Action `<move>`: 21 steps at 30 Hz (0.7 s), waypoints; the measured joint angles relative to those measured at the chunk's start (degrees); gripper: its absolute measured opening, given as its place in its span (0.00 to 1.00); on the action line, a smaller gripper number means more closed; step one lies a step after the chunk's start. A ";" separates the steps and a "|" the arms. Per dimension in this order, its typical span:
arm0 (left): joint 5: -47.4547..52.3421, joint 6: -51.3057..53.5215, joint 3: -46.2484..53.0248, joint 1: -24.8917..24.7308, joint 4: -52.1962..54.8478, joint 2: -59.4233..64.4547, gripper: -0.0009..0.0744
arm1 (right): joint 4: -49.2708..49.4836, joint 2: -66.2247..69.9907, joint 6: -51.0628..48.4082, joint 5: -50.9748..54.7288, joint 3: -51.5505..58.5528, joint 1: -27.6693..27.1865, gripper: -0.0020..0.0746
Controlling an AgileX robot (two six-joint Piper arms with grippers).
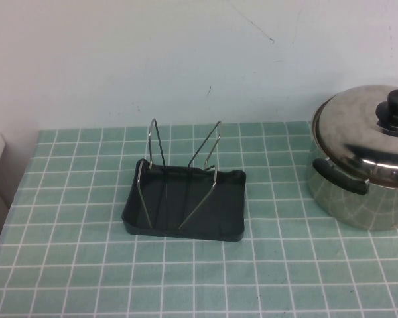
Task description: Put pot lid on rack
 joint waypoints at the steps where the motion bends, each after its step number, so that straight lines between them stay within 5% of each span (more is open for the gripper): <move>1: 0.00 0.00 0.00 0.00 0.10 0.00 0.01 | 0.00 0.00 0.00 0.00 0.00 0.00 0.02; 12: -1.92 0.82 0.00 0.00 2.54 0.00 0.01 | -2.04 0.00 0.00 -3.77 0.37 0.00 0.02; 21: -27.26 1.62 0.22 0.00 6.37 0.00 0.01 | -6.27 0.00 0.00 -40.99 0.58 0.00 0.02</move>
